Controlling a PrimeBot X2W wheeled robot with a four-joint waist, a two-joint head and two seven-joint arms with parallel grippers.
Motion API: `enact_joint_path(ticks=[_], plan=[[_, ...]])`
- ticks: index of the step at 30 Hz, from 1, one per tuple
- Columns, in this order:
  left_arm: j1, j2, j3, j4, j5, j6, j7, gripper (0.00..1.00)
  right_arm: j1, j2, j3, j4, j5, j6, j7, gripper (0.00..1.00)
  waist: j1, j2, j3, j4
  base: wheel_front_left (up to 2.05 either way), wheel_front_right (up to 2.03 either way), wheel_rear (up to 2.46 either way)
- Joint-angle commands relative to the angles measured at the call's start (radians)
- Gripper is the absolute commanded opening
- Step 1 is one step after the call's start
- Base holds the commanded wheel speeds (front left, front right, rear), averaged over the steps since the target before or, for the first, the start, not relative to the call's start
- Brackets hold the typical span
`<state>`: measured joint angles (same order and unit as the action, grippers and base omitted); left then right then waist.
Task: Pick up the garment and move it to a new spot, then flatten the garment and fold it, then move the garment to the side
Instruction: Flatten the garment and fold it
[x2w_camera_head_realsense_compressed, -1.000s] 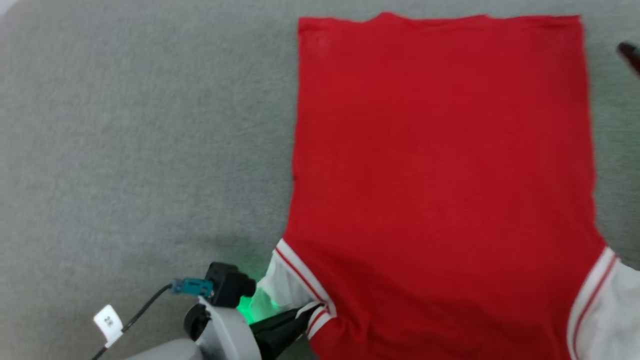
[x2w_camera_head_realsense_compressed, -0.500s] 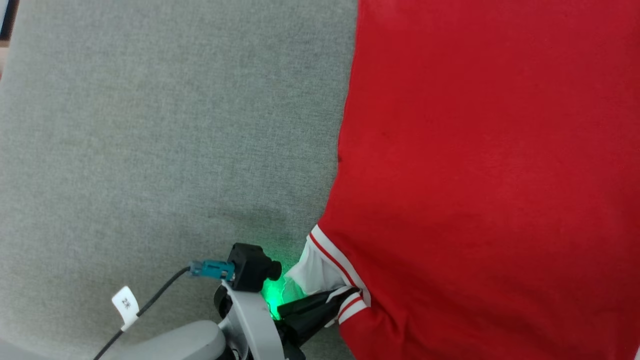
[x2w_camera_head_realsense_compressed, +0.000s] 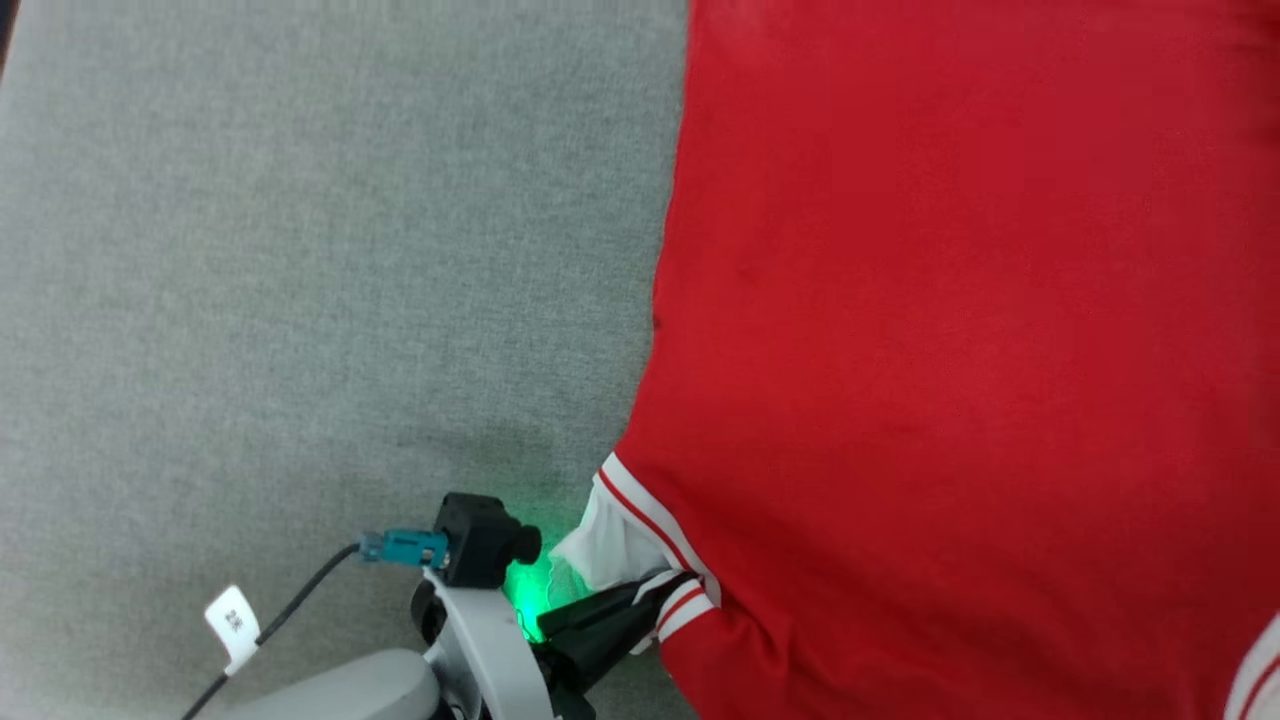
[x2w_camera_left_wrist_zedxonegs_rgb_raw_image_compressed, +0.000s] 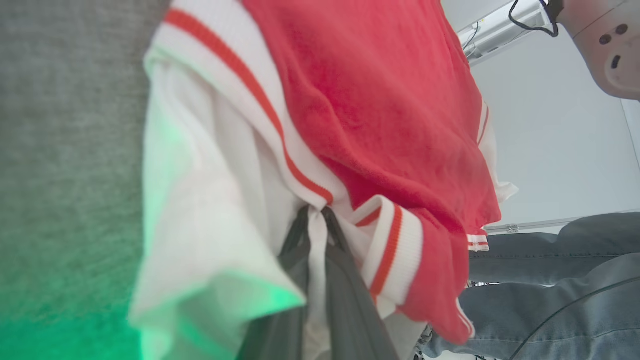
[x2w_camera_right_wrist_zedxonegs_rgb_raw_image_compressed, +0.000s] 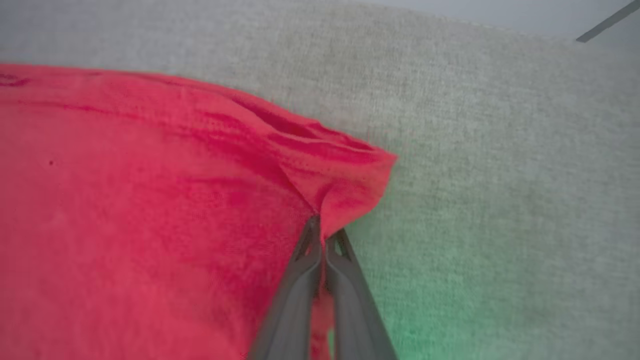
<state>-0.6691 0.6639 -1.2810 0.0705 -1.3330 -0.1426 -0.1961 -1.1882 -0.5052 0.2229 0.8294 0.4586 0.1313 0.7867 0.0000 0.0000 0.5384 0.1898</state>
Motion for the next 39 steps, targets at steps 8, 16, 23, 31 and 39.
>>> enact_joint_path(ticks=[8,16,23,31,39], plan=[[0.052,0.029,0.027,0.080,-0.011,0.018,-0.054,0.00,0.245,-0.165,0.150,-0.270,0.244,-0.001,0.038,0.00,0.0000,0.0000,-0.177,-0.086,0.00,0.00,0.00],[0.113,0.042,0.076,0.084,0.000,0.018,-0.066,0.00,0.651,-0.302,0.057,-0.610,0.528,-0.001,0.070,0.00,0.0000,0.0000,-0.261,-0.161,0.00,0.00,0.00],[0.162,0.058,0.145,0.072,0.026,0.030,-0.067,0.00,1.032,-0.307,-0.063,-0.803,0.576,-0.001,0.065,0.00,0.0000,0.0000,-0.291,-0.213,0.00,0.00,0.00],[0.201,0.072,0.193,0.067,0.059,0.044,-0.067,0.00,1.321,-0.192,-0.111,-0.947,0.499,-0.001,0.081,0.00,0.0000,0.0000,-0.296,-0.232,0.00,0.00,0.00],[0.241,0.075,0.239,0.073,0.068,0.043,-0.067,0.00,1.419,-0.072,-0.141,-1.021,0.397,-0.001,0.048,0.62,0.0000,0.0000,-0.305,-0.246,0.00,0.00,0.00]])
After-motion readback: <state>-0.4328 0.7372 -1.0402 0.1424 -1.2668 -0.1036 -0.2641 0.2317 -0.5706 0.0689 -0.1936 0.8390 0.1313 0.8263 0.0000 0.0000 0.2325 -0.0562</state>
